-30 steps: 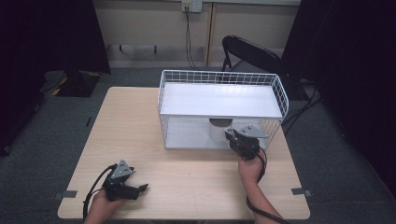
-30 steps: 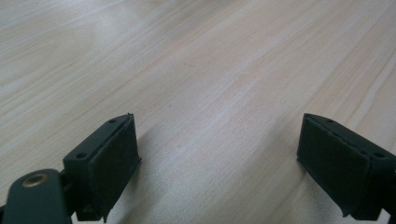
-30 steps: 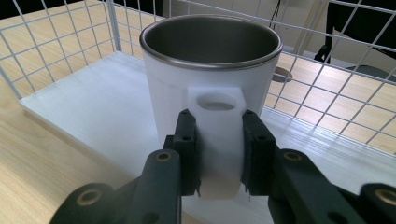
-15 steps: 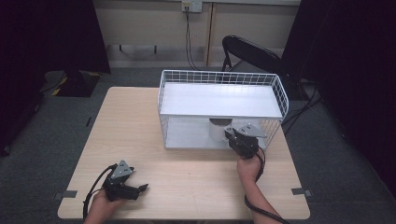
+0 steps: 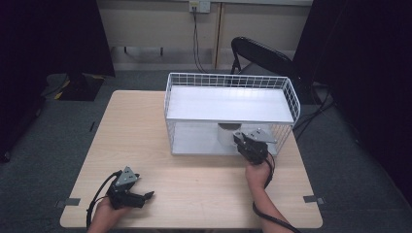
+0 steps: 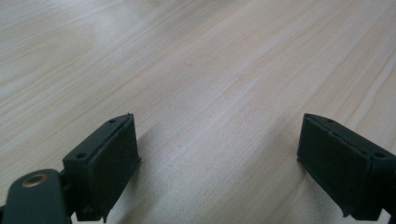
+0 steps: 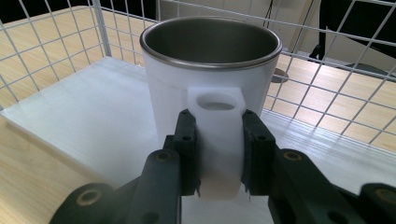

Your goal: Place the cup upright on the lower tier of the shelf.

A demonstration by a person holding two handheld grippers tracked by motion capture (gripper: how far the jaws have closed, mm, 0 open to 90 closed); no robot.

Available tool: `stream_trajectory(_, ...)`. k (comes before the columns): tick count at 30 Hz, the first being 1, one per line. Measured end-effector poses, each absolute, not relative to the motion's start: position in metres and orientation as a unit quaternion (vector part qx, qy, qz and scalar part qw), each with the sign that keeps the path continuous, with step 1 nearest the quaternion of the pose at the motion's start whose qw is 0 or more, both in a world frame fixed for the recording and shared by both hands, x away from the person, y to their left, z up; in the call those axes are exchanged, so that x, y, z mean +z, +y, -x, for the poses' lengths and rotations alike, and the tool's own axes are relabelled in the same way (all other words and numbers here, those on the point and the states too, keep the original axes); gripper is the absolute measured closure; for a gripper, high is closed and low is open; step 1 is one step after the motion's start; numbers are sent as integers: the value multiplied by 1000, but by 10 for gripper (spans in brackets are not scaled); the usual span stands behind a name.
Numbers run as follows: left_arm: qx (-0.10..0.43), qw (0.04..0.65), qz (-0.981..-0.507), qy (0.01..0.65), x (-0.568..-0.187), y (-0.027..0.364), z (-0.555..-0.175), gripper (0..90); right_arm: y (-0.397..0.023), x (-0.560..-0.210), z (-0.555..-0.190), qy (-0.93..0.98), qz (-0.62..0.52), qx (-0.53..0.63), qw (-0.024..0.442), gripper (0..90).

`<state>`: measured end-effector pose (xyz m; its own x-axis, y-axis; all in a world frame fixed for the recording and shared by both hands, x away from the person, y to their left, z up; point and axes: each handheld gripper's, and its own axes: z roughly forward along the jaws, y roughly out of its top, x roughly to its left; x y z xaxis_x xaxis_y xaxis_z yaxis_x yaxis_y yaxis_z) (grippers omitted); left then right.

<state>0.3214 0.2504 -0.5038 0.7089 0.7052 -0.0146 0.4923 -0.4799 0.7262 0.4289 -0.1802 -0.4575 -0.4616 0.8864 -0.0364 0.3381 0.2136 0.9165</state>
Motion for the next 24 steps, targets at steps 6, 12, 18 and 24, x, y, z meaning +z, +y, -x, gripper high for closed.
stream_trajectory(6,145,368,-848,353,-504,250,-321,117,-182,-462,-431,713,-435,463,296,711)
stream_trajectory(12,145,368,-848,353,-504,250,-321,117,-180,-462,-433,711,-437,464,298,708)
stream_trajectory(18,144,368,-848,354,-504,250,-321,117,-183,-462,-433,707,-443,463,299,582)
stream_trajectory(24,144,368,-848,354,-504,250,-321,116,-190,-457,-430,712,-447,463,282,387)
